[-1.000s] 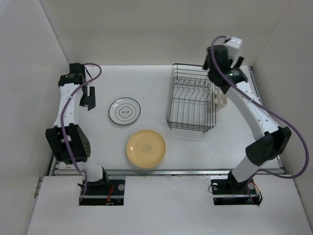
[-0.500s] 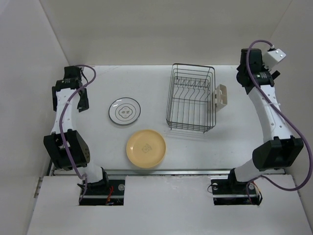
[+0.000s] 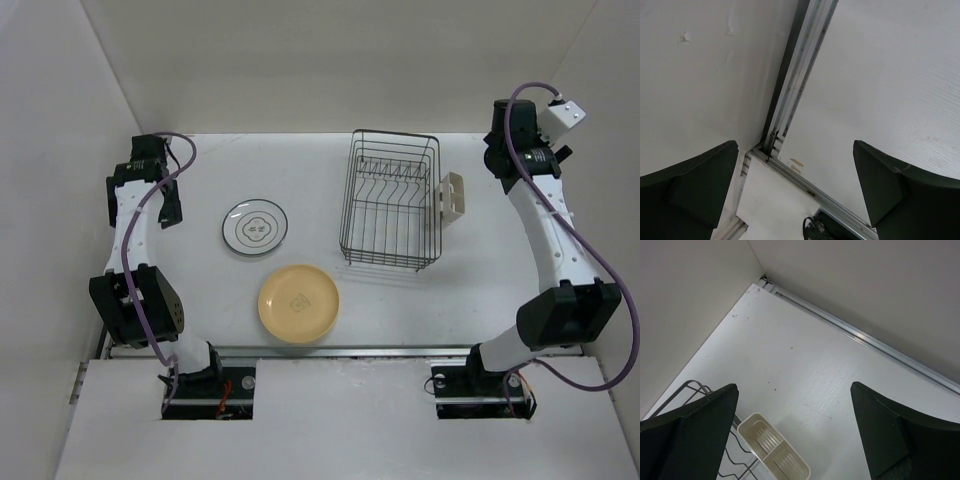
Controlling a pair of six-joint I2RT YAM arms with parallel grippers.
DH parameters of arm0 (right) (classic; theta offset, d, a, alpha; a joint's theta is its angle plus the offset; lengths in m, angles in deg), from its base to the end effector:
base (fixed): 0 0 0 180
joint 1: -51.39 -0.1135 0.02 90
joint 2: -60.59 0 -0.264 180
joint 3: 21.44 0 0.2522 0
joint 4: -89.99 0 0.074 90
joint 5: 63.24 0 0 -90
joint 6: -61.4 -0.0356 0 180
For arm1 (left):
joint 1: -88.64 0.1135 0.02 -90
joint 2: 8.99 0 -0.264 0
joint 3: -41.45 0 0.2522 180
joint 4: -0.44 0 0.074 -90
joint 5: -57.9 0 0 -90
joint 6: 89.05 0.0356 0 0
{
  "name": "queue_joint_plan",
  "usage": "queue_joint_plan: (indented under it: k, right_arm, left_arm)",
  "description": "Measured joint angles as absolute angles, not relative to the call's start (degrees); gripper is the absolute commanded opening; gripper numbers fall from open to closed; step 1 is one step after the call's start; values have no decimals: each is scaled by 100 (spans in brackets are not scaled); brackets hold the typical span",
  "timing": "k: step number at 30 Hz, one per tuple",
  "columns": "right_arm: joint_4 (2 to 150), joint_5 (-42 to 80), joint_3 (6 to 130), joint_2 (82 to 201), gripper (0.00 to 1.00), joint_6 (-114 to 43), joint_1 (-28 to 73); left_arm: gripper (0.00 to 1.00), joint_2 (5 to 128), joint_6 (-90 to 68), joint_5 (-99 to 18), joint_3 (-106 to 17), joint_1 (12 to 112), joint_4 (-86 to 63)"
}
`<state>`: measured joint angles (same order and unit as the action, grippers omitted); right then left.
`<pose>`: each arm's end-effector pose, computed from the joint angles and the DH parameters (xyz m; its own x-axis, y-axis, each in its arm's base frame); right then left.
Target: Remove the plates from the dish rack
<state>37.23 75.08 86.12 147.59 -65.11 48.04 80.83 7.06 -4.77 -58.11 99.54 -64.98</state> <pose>0.3260 -0.0076 0.4137 -0.0753 0.3919 -0.9169 0.7924 0.5818 0.1836 0.3183 0.0779 0.3329 -0.8513 -0.0676 -0.5203 -0.3335 0.8353 0.4370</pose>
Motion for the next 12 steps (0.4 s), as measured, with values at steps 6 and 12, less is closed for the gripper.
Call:
queue_joint_plan:
  k: [6,12]
  right_arm:
    - [3723,7479,8595,14759,100,-6511,4804]
    - [3725,7451,8540,14759,100,-6511,4804]
  left_arm:
    - [100,8083,704,-481,-5811,9954,-6498]
    - [100,8083,704,-483,-5811,9954,-6498]
